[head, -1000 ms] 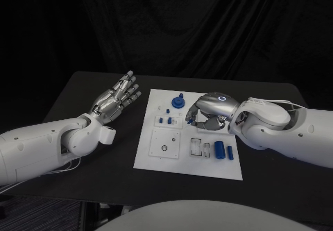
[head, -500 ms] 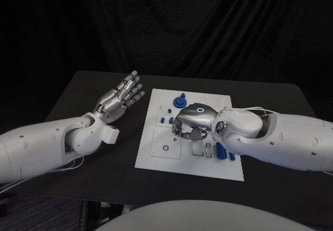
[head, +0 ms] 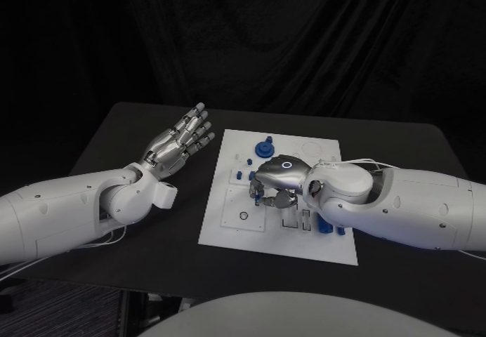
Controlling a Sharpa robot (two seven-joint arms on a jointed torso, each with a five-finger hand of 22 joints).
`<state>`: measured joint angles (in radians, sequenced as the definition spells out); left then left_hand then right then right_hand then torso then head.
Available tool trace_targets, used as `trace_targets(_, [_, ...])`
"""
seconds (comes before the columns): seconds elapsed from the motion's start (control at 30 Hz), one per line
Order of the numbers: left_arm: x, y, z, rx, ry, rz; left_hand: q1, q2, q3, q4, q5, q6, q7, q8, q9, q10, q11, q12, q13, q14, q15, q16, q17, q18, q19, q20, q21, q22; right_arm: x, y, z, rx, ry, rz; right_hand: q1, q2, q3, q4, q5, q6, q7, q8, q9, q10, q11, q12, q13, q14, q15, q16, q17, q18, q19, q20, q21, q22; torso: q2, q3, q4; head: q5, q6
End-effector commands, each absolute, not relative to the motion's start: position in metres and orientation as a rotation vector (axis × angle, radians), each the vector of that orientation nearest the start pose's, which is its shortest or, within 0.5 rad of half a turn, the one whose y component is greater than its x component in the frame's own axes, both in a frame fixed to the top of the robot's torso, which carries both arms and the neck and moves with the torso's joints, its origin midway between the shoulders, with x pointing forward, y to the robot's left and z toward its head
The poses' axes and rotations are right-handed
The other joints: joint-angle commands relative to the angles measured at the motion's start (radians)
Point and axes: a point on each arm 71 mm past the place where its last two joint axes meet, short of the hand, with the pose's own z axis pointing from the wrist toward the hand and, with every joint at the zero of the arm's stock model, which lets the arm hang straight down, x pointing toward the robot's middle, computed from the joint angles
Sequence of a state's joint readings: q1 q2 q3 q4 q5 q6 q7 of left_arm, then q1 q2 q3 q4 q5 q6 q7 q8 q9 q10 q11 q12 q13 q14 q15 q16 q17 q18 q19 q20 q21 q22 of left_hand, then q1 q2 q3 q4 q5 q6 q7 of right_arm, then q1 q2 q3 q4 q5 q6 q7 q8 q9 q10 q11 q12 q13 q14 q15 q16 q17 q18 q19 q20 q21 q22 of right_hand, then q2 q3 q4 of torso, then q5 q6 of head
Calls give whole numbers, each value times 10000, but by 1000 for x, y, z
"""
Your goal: Assemble the parts on the task board
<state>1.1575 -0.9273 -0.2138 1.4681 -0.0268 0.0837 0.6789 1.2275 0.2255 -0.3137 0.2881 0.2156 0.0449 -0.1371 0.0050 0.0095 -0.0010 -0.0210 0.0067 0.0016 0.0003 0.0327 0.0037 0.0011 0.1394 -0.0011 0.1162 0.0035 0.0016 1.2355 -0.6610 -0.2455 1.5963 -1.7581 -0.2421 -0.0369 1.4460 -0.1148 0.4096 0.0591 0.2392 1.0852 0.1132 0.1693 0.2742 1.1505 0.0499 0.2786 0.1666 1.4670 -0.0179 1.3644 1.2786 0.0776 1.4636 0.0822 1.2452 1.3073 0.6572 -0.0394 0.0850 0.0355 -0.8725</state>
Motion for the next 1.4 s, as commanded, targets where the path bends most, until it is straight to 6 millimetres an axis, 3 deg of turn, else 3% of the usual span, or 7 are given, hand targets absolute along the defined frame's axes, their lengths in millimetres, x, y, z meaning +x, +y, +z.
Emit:
trace_targets(0.03, [451,254,-233,-9583,13616,-19133,122,-5,63,17,34,3,70,43,0,10,90,-67,-16,-3,88,-37,-11,119,11,49,-35,-16,421,-86,-237,-7794,16777,7433,-1,-27,-61,1,-39,17,21,68,-8,52,18,-62,-13,312,-74,-47,-1,-115,114,-40,-56,1768,-11,-6,-12,29,-1])
trace_targets(0.4, [452,254,-234,-9609,13708,-19129,148,12,76,16,60,16,123,46,3,10,156,-67,-16,-3,195,-37,-11,92,11,130,-35,-16,419,-87,-244,-7756,16920,7478,6,-27,-60,-6,-42,10,21,61,-5,55,17,-77,-17,308,-73,-55,-11,-111,107,-39,-75,1763,-15,-2,20,3,-1])
trace_targets(0.77, [453,255,-235,-9665,13831,-19081,185,32,95,9,111,30,179,50,6,10,182,-67,-16,-3,296,-37,-11,65,11,204,-35,-16,418,-85,-247,-7779,16939,7541,8,-22,-57,-8,-41,5,23,56,-3,58,18,-86,-20,306,-72,-59,-15,-112,107,-39,-73,1763,-9,-1,-14,76,-1])
trace_targets(1.0, [453,255,-235,-9693,13892,-19063,227,42,114,-1,183,35,208,51,7,10,190,-67,-16,-3,344,-37,-11,53,11,244,-35,-16,419,-85,-248,-7808,17041,7473,8,-22,-57,-8,-41,5,23,56,-3,58,18,-86,-20,306,-72,-59,-15,-112,107,-39,-73,1763,-6,5,4,53,-1])
trace_targets(1.23, [453,255,-236,-9715,13957,-19073,393,42,177,-42,441,77,329,60,14,10,225,-67,-16,-3,413,-37,-11,35,11,296,-35,-16,419,-84,-250,-7894,17326,7273,-46,-52,-61,-6,-59,-314,126,-178,-34,-33,109,-295,-64,257,-5,-138,-103,-87,39,3,-215,1720,-9,-1,7,57,-1])
trace_targets(1.4, [453,254,-236,-9728,14006,-19087,481,34,208,-67,578,82,324,60,15,10,238,-67,-16,-3,449,-37,-11,22,11,319,-35,-16,420,-84,-252,-7942,17446,7193,-185,-133,-78,65,-169,-799,285,-505,-140,-462,288,-569,-130,157,151,-273,-261,-39,-97,107,-528,1636,-15,-7,-1,65,-1])
